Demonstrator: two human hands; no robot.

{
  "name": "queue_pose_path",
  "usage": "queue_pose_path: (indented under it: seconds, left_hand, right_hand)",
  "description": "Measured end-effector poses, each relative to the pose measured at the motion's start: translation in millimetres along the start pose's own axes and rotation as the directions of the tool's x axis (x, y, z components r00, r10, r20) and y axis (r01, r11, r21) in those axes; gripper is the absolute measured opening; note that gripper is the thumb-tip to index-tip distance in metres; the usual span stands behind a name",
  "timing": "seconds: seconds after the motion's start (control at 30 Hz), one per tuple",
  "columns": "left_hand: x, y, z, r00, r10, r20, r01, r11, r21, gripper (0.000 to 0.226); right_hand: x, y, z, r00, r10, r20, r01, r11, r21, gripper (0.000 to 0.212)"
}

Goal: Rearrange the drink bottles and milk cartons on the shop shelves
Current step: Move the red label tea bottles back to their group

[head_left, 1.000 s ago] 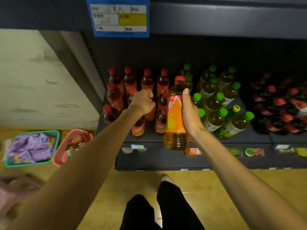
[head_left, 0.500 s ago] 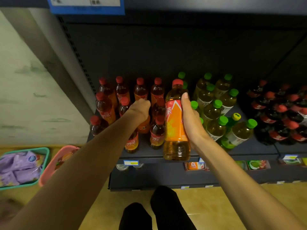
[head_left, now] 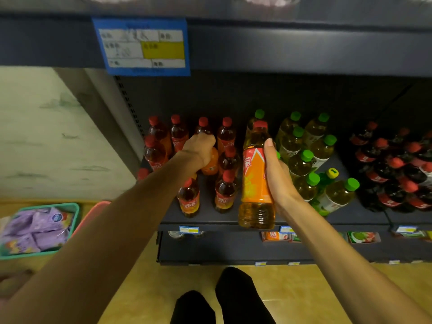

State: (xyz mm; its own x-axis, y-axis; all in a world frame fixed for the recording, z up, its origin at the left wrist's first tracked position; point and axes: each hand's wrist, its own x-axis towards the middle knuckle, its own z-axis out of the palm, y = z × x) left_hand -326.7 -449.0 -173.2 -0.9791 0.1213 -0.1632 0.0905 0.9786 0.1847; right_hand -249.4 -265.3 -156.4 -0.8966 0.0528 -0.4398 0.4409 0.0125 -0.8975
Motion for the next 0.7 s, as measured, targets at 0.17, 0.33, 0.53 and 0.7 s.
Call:
queue_pose_path:
  seconds: [0.17,0.33,0.53,0.7]
  left_hand:
    - [-23.4,-3.8,-39.6,0.998,0.034,-0.052,-0.034,0.999,0.001,0.028]
    - [-50.8,-15.0,-56.3,0.984,0.056,-0.169,-0.089,0.977,-0.196,0.029]
    - [-85.7,-31.4,-56.4,0.949,-0.030,-0.315,-0.165,0.802,-0.575,0.037]
    - [-121.5,-38.5,-58.0,0.928,-0.188,-0.321,-0.181,0.526,-0.831,0.041]
  right_hand:
    - [-19.3,-16.9,4.1,0.994,0.105,-0.008,-0.104,0.994,0.044,0.073]
    - [-41.2,-36.0,10.5,0.988,0.136,0.077,-0.145,0.982,0.121,0.068]
    - [-64.6,-47.1,16.4,0.992,0.083,0.098,-0.096,0.986,0.133,0.055]
    - [-80.1,-47.9,20.8,0.995,0.073,0.070,-0.075,0.997,0.029,0.089]
